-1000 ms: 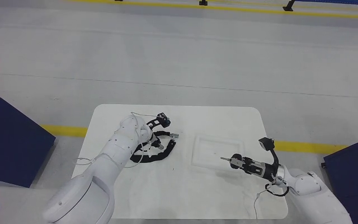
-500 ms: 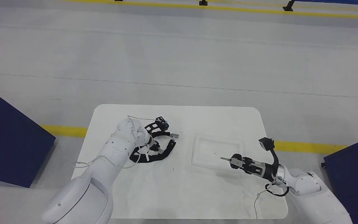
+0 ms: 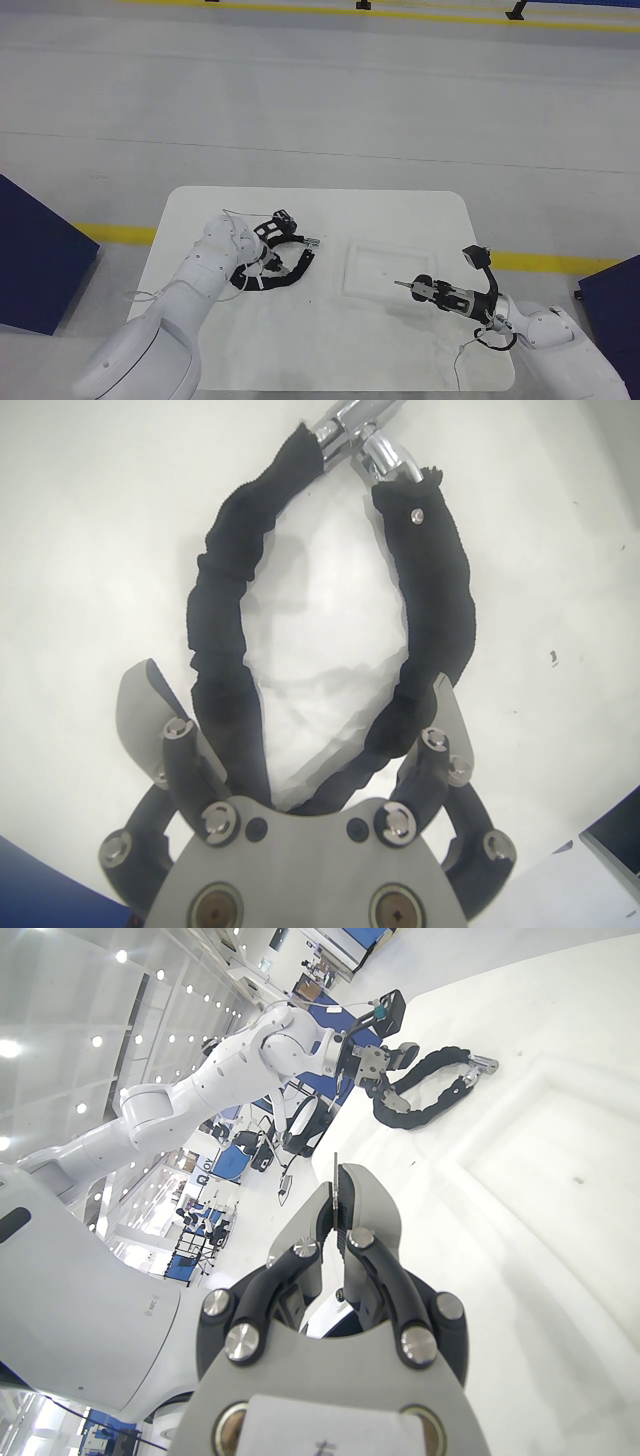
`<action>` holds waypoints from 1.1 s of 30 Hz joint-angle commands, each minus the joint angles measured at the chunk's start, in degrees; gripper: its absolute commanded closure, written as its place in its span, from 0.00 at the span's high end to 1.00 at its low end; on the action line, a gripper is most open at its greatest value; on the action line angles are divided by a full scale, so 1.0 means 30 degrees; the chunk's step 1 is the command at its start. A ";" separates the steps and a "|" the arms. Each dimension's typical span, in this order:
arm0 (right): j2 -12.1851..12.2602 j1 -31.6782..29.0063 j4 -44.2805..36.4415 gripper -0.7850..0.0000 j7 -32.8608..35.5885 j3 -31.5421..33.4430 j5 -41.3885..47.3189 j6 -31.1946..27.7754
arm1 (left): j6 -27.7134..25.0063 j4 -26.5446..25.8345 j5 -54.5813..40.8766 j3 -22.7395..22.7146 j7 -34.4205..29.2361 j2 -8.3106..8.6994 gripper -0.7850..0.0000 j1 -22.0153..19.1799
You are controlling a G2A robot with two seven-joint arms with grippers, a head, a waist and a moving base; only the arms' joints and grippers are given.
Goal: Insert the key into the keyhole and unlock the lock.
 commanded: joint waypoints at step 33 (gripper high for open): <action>0.0000 0.0000 0.0000 0.00 0.0000 0.0000 0.0000 0.0000 | -0.1178 -0.0097 0.0849 0.0458 -0.0844 -0.0384 0.99 0.0832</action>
